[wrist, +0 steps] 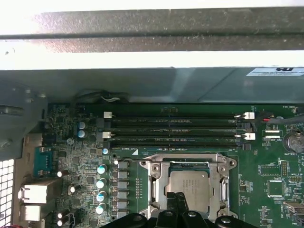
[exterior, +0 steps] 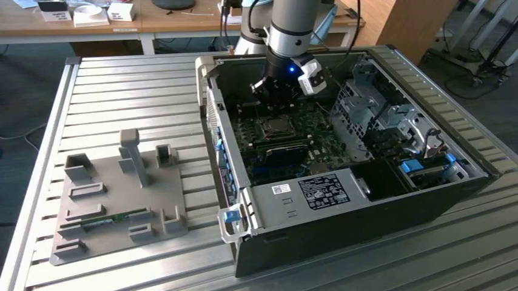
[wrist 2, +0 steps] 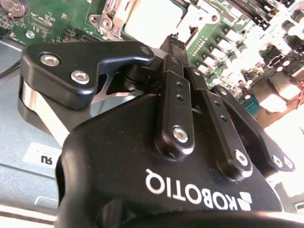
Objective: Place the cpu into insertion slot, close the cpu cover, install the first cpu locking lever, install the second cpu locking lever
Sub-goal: 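Install the first cpu locking lever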
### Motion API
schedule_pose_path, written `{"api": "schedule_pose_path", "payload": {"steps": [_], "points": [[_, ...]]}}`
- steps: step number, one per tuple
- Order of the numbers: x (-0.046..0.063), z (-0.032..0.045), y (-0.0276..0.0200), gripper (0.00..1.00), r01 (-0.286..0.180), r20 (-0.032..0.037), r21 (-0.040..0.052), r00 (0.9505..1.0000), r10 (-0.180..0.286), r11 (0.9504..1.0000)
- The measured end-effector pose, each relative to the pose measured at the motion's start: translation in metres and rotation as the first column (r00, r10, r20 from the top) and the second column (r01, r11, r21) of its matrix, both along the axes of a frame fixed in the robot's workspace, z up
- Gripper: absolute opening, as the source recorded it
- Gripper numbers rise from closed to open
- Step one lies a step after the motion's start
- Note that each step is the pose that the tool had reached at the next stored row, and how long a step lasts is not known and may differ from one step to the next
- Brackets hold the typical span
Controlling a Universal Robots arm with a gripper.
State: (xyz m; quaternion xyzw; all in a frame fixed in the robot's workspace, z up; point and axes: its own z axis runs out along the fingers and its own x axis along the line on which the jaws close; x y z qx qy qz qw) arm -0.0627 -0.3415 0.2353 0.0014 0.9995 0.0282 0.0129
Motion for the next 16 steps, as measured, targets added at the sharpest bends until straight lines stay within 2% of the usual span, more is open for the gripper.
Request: {"api": "schedule_pose_path", "payload": {"steps": [9, 10, 16], "points": [[0.0000, 0.0066, 0.0000, 0.11, 0.000, 0.0002, 0.0003, 1.0000, 0.000, 1.0000], [-0.0001, 0.0093, 0.0000, 0.11, 0.000, 0.0000, 0.0000, 1.0000, 0.000, 1.0000], [-0.0006, 0.0099, 0.0000, 0.11, 0.000, 0.0001, 0.0002, 1.0000, 0.000, 1.0000]]}}
